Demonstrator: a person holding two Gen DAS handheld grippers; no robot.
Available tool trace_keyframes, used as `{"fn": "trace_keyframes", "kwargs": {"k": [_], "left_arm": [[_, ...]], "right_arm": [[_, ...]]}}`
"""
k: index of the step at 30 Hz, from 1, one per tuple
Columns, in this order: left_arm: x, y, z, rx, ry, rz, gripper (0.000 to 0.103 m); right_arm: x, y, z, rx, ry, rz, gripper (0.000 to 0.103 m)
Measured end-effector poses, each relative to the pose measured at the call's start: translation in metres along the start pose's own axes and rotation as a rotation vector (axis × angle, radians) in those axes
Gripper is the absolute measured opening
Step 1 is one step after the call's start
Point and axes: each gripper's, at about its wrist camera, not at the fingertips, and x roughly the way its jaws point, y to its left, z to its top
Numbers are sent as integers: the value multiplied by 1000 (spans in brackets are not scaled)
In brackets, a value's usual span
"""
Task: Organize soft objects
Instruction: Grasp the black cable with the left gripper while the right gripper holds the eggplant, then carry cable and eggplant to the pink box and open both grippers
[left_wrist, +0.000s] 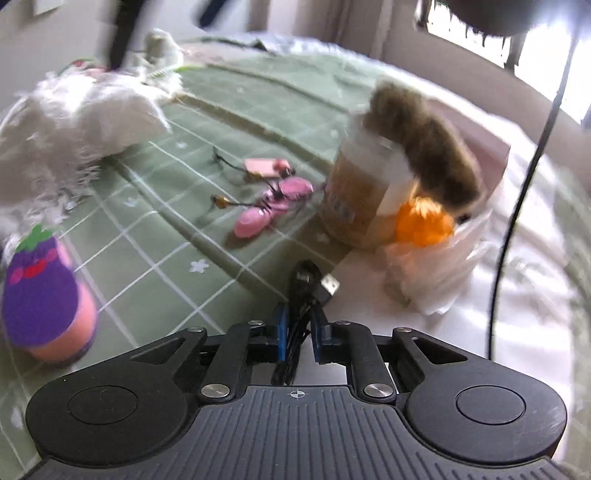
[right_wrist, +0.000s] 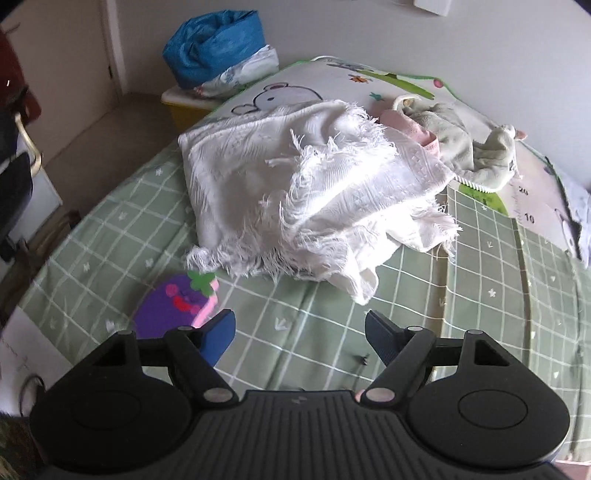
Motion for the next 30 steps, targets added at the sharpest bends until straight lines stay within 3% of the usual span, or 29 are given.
{"fn": "trace_keyframes", "kwargs": {"k": [3, 6, 10, 14, 18, 20, 21, 22, 23, 30], "left_arm": [[-35, 22, -11, -90, -85, 45, 14], [-69, 51, -26, -176, -143, 150, 14], [-98, 81, -49, -309, -154, 196, 14], [-101, 72, -56, -263, -102, 214, 14], [-94, 59, -53, -205, -38, 244, 14], [-95, 57, -54, -192, -21, 252, 14], [-96, 57, -54, -191, -24, 251, 14], [-97, 58, -54, -196, -28, 246, 14], [-97, 58, -52, -201, -32, 246, 14], [-103, 55, -19, -248, -85, 239, 14]], "right_arm": [[0, 6, -2, -8, 9, -15, 78], [9, 20, 0, 19, 39, 41, 78], [36, 51, 11, 81, 87, 106, 78], [83, 83, 17, 215, 190, 163, 78], [135, 111, 13, 253, 259, 97, 80], [142, 114, 8, 290, 274, 136, 75], [140, 114, 5, 306, 289, 131, 51], [134, 114, 2, 302, 300, 151, 36], [126, 112, 0, 287, 300, 188, 30], [10, 59, -1, 152, 101, 241, 30]]}}
